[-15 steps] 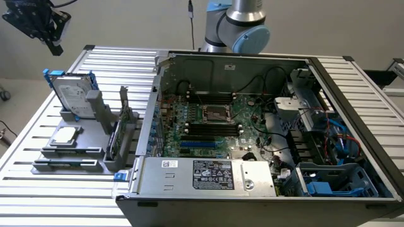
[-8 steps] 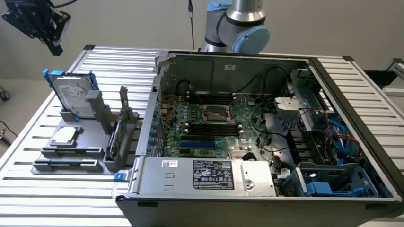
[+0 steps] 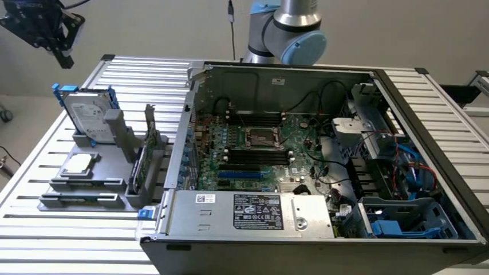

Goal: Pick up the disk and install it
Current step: 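Pick up the disk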

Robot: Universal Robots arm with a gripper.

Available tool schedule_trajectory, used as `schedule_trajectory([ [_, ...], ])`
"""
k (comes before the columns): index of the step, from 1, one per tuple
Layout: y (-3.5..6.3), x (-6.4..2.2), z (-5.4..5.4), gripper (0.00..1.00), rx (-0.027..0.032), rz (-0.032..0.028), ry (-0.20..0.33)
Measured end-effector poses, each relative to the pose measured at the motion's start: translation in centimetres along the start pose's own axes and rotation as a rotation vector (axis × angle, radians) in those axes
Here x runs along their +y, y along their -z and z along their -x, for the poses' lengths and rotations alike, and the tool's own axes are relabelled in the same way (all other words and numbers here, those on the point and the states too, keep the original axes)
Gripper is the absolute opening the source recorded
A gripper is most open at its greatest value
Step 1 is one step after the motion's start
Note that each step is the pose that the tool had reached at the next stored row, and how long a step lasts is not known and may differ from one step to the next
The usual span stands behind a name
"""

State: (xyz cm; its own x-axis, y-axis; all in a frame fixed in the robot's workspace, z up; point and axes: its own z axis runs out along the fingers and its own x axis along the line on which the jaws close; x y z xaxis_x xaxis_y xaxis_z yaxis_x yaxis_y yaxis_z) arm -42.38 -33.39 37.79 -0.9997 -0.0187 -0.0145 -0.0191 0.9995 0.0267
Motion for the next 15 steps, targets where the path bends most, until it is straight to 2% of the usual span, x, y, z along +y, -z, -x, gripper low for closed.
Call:
schedule_trajectory([
  [2, -0.01, 0.00, -0.01, 0.11, 0.0029, -0.0079, 0.029],
  [5, -0.04, -0.01, -0.01, 0.11, 0.0071, -0.0132, 0.077],
  [15, -0.18, 0.00, -0.01, 0.11, 0.0115, -0.0132, 0.260],
])
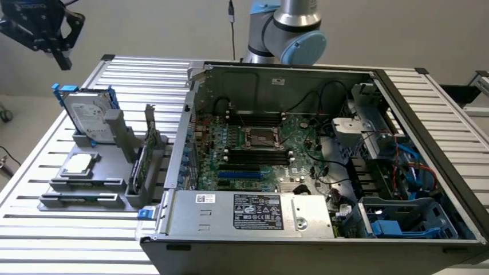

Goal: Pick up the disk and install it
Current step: 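Pick up the disk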

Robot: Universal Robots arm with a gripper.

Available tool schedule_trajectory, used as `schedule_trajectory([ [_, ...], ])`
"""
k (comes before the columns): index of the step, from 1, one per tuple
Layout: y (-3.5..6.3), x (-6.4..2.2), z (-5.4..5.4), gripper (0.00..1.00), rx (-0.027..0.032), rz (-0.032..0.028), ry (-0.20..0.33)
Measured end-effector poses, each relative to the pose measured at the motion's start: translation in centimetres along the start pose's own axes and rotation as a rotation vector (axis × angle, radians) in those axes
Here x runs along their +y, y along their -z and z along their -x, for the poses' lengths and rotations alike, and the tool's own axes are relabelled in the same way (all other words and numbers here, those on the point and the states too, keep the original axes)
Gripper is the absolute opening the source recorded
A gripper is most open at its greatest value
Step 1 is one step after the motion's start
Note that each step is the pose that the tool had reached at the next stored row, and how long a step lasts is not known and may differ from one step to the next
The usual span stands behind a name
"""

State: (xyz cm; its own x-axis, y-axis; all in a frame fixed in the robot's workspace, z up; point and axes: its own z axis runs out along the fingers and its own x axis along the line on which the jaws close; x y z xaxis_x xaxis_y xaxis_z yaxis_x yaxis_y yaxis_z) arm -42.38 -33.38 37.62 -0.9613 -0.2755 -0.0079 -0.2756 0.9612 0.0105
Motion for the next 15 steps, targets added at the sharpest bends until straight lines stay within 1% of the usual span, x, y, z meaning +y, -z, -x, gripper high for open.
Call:
schedule_trajectory([
  [15, -0.32, -0.01, 0.00, 0.11, 0.0029, 0.0022, 0.273],
])
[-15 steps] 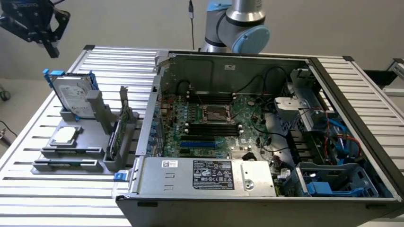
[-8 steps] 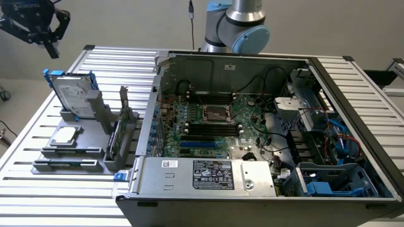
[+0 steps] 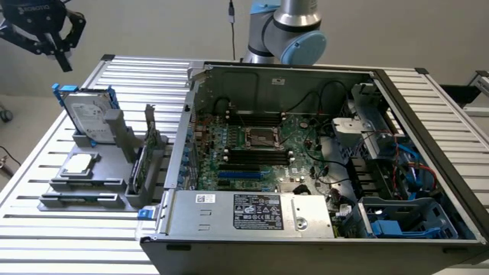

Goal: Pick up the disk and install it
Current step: 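Pick up the disk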

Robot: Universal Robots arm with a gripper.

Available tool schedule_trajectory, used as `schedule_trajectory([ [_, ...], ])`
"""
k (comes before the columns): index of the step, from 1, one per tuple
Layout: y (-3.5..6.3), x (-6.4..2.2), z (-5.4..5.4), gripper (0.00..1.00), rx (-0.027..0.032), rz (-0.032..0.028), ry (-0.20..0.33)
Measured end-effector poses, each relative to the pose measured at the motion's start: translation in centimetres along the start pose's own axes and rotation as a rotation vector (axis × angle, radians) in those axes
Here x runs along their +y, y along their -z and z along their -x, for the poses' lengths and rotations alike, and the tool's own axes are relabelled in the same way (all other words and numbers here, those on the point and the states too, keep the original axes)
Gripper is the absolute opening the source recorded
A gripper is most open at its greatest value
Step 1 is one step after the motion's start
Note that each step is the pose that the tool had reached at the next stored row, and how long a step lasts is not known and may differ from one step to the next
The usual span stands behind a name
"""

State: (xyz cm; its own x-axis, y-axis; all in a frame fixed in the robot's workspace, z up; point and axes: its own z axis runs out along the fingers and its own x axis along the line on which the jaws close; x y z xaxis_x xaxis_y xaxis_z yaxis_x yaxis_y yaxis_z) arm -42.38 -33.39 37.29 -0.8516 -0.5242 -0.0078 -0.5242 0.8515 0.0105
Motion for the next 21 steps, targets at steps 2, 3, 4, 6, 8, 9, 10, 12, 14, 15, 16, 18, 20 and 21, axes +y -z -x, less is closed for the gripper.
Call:
schedule_trajectory([
  [2, -0.02, 0.00, 0.00, 0.11, 0.0004, 0.0003, 0.036],
  [3, -0.03, 0.00, 0.00, 0.11, 0.0006, 0.0004, 0.054],
  [4, -0.05, 0.00, 0.00, 0.11, 0.0007, 0.0005, 0.072],
  [6, -0.06, 0.00, 0.00, 0.11, 0.0012, 0.0009, 0.108],
  [8, -0.09, 0.00, 0.00, 0.11, 0.0015, 0.0011, 0.146],
  [9, -0.10, 0.00, 0.00, 0.11, 0.0017, 0.0013, 0.164],
  [10, -0.11, 0.00, 0.00, 0.11, 0.0019, 0.0014, 0.182],
  [12, -0.13, 0.00, 0.00, 0.11, 0.0023, 0.0017, 0.218],
  [14, -0.15, 0.00, 0.00, 0.11, 0.0026, 0.0019, 0.254],
  [15, -0.16, 0.00, 0.00, 0.11, 0.0028, 0.0021, 0.271],
  [16, -0.17, 0.00, 0.00, 0.11, 0.0030, 0.0023, 0.290],
  [18, -0.19, 0.00, 0.00, 0.11, 0.0035, 0.0026, 0.328],
  [20, -0.21, 0.00, 0.00, 0.11, 0.0038, 0.0029, 0.363],
  [21, -0.22, 0.00, 0.00, 0.11, 0.0041, 0.0030, 0.381],
])
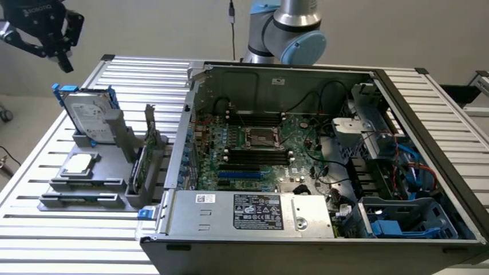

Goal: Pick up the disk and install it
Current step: 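Pick up the disk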

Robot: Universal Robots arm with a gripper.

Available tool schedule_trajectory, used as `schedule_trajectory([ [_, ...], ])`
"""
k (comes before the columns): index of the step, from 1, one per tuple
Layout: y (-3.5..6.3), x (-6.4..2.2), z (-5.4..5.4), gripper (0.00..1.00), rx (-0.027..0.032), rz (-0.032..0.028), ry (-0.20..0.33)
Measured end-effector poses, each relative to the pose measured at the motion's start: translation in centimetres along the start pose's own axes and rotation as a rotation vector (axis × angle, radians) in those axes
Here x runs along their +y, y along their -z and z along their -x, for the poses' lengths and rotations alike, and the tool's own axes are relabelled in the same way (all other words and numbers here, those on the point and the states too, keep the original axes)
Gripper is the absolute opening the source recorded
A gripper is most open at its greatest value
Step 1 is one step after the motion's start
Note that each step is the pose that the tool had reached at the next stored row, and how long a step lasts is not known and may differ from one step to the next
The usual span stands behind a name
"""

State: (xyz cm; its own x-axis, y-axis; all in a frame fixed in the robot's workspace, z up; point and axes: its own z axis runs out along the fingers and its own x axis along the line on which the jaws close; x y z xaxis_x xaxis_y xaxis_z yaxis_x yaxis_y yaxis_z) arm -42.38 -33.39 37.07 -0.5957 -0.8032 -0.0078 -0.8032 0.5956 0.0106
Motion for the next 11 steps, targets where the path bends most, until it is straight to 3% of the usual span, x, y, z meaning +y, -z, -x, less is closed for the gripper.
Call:
schedule_trajectory([
  [11, -0.11, 0.00, 0.00, 0.11, 0.0020, 0.0016, 0.200],
])
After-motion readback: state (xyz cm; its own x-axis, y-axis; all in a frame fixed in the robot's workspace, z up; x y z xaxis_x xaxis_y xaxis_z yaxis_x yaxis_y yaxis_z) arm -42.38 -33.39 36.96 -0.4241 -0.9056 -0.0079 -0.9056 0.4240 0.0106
